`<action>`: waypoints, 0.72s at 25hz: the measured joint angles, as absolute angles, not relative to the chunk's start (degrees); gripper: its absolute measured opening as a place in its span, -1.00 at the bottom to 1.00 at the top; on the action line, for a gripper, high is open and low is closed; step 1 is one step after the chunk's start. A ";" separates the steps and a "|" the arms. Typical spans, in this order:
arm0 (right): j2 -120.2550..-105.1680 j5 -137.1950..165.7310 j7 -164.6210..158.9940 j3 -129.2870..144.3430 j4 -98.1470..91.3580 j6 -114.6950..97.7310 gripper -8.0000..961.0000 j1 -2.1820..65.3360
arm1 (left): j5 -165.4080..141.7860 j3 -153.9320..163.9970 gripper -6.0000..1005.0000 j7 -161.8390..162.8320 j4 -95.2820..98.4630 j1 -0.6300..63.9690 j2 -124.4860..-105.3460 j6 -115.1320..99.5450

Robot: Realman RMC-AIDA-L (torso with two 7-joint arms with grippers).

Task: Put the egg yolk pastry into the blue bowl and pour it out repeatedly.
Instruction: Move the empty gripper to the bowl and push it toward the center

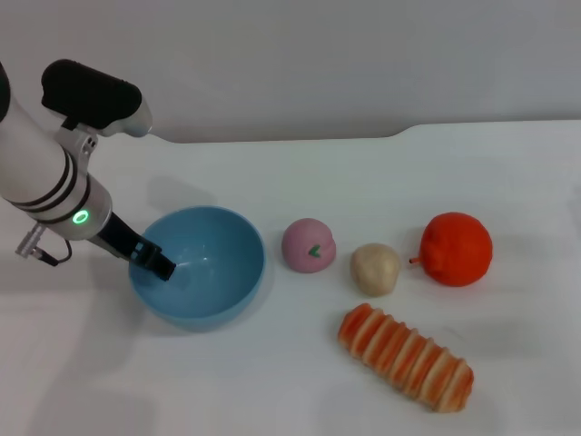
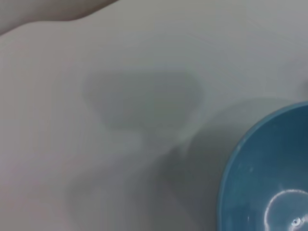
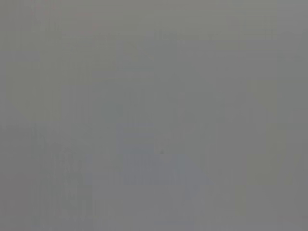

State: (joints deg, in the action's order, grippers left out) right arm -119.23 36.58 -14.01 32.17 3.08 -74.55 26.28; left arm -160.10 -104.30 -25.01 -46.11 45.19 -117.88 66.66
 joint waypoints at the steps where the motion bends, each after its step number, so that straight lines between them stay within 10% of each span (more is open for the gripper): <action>1: -119.24 36.58 -14.07 32.16 3.08 -74.56 0.60 26.24 | -160.05 -104.25 0.59 -25.00 -45.61 45.29 -117.93 66.58; 16: -119.27 36.57 -14.09 32.17 3.08 -74.96 0.60 26.09 | -159.68 -103.62 0.59 -26.50 -44.52 45.74 -117.98 67.04; 18: -119.27 36.56 -14.09 32.16 3.08 -74.97 0.60 26.11 | -159.43 -103.62 0.33 -26.52 -44.52 45.74 -117.99 67.24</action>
